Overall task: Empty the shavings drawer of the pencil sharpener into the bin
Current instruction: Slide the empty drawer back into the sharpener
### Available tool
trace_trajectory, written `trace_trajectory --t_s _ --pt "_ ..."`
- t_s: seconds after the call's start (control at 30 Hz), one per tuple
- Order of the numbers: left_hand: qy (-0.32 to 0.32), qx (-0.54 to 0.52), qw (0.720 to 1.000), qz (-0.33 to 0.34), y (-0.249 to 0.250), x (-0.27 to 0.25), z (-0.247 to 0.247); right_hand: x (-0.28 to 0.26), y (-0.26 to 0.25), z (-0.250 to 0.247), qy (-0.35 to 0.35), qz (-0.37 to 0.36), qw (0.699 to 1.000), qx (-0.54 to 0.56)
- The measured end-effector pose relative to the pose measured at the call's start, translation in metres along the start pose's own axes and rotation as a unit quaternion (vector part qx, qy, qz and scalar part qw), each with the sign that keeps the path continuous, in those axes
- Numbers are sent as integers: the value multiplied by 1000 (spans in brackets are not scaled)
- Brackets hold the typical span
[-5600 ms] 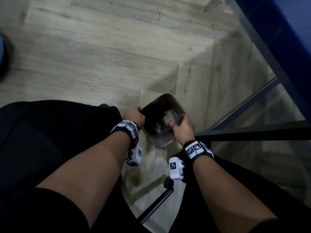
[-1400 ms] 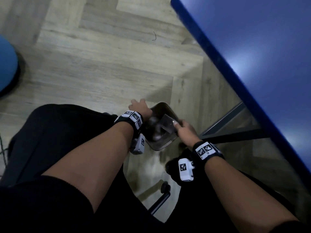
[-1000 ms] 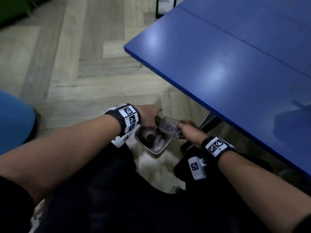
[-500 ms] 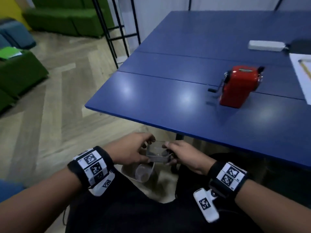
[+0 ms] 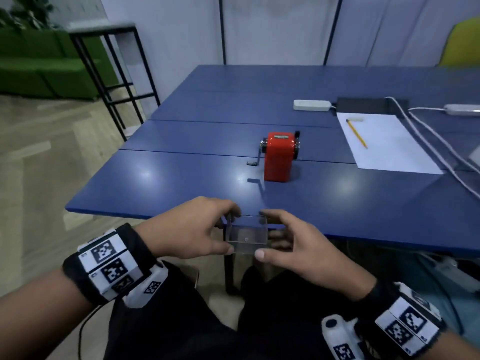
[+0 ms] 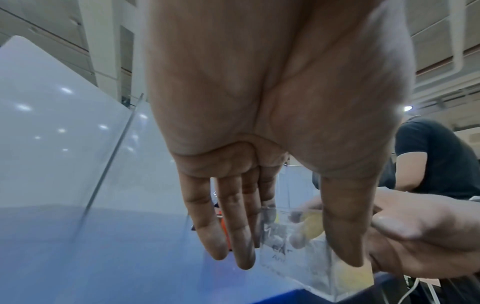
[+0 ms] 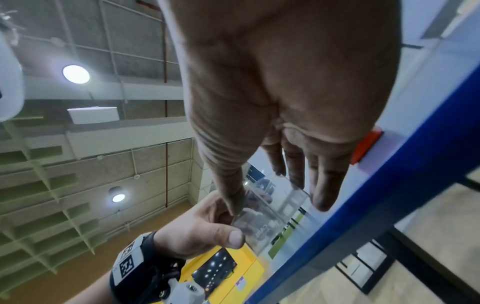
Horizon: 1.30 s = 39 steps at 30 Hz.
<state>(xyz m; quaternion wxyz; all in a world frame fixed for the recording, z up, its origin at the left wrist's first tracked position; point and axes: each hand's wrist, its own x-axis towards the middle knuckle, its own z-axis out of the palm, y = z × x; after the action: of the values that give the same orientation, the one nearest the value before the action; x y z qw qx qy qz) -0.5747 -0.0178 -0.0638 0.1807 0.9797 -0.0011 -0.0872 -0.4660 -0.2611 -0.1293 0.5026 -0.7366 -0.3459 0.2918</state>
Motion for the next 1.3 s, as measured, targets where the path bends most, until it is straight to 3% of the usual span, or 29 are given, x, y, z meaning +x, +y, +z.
trace_trajectory --t_s 0.1,0.3,0.4,0.47,0.53,0.77,1.0,1.3 --pt "-8 15 999 28 17 23 -10 -10 -7 -19 69 -24 995 -73" --pt "-58 29 995 79 36 68 -30 -22 2 -45 157 -8 983 -95" --pt "-19 -6 996 86 36 96 -58 -32 12 -55 191 11 977 -92" --pt "44 -3 996 75 32 125 -74 -37 21 -60 205 24 975 -79" --pt "67 21 996 47 28 159 -82 -41 29 -63 221 36 972 -71" --pt "-26 133 991 -6 31 241 -82 -45 40 -63 252 49 966 -40" --pt "-91 165 982 24 45 247 -87 -42 43 -63 270 67 960 -21" --pt "-161 223 958 87 50 218 -87 -49 37 -49 287 89 954 -24"
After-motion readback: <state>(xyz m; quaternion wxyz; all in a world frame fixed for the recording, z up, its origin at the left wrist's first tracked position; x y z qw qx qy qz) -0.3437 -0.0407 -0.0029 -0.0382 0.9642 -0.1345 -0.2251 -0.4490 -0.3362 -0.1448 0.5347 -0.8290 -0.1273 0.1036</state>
